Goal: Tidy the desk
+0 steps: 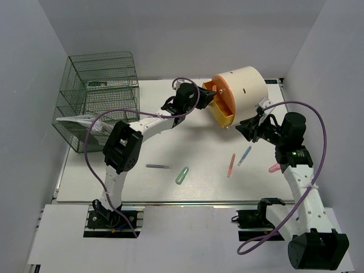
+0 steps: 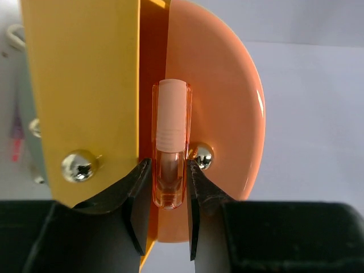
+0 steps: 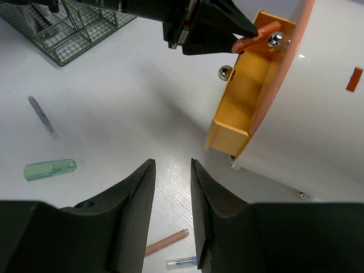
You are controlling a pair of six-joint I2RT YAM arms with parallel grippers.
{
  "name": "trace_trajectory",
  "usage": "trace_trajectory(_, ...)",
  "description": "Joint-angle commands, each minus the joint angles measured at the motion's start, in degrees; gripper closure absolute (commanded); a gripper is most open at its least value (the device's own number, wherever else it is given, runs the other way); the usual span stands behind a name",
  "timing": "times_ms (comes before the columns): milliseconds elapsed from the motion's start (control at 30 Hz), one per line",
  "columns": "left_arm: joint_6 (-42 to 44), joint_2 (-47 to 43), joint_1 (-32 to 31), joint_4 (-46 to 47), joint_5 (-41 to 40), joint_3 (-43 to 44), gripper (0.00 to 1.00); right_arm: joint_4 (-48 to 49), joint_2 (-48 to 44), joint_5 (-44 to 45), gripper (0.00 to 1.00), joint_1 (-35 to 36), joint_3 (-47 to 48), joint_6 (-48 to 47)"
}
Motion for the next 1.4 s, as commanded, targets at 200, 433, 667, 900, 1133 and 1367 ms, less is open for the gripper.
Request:
trace_trajectory(200, -5.8, 0.7, 0.0, 3.5, 4.9, 3.9, 0.93, 1.2, -1.0, -0.2, 0.63, -0.3, 0.0, -0.5)
trace_trajectory(433, -6.0, 0.6, 0.0, 4.5, 6.1, 3.1, 0.66, 1.3, -0.9, 0.0, 0.63, -0.4, -0.1, -0.5)
trace_trajectory(667, -5.9, -0.1, 0.6, 5.1, 7.0, 3.4, 0.55, 1.1, -1.0, -0.3, 0.62, -0.2, -0.1, -0.6)
trace_trajectory(900, -5.9, -1.6, 1.1, 6.1, 7.7, 1.6, 0.53, 1.1, -0.7, -0.4, 0.59, -0.4, 0.0, -0.7)
trace_trajectory(1133, -5.6, -3.9, 1.1, 6.7, 9.0, 0.2, 0.51, 0.9, -0.4, -0.5, 0.59, -0.4, -0.2, -0.8)
trace_trajectory(1367, -5.9, -4.5, 1.6, 8.2, 11.3, -1.7, 0.47, 1.0, -0.4, -0.3, 0.59, -0.4, -0.4, -0.9)
